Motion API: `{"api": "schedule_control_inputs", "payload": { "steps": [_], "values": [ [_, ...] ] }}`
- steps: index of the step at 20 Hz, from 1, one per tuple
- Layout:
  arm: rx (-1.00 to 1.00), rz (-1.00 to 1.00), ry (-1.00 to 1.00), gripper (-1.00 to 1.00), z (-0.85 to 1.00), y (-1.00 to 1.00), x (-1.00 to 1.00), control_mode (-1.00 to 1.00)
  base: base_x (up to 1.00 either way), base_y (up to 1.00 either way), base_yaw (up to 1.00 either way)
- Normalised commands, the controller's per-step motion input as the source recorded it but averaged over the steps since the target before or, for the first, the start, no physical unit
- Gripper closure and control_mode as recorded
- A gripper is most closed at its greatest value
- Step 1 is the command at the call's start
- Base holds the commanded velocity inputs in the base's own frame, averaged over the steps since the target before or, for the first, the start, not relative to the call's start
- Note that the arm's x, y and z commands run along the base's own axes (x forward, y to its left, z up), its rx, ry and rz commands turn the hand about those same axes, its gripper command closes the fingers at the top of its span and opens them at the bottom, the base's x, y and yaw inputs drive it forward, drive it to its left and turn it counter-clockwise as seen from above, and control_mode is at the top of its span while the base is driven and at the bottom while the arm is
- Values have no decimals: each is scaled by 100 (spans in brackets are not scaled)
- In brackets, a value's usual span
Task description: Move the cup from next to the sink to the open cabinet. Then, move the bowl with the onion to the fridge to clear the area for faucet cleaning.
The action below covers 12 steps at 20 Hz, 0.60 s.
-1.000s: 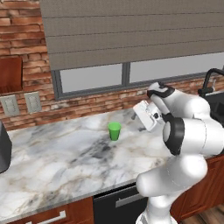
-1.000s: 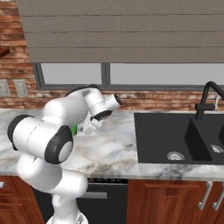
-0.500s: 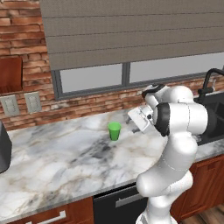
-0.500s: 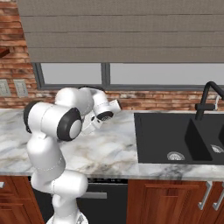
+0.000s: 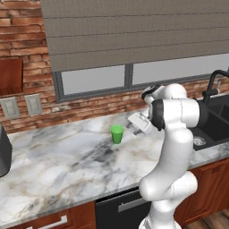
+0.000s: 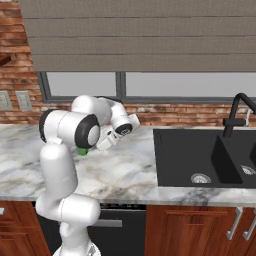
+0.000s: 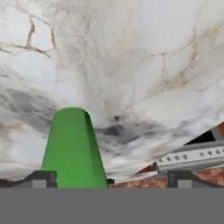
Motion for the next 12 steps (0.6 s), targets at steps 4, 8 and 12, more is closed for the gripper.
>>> {"api": "schedule_control_inputs", "payload": {
  "steps": [4,8,12],
  "values": [
    [0,-2,-2,-100,-15,0,29,-100,0,0,0],
    [0,-10,-8,-100,-24,7,36,-100,0,0,0],
    [0,-9,-7,-100,-18,14,24,-100,0,0,0]
  ]
}}
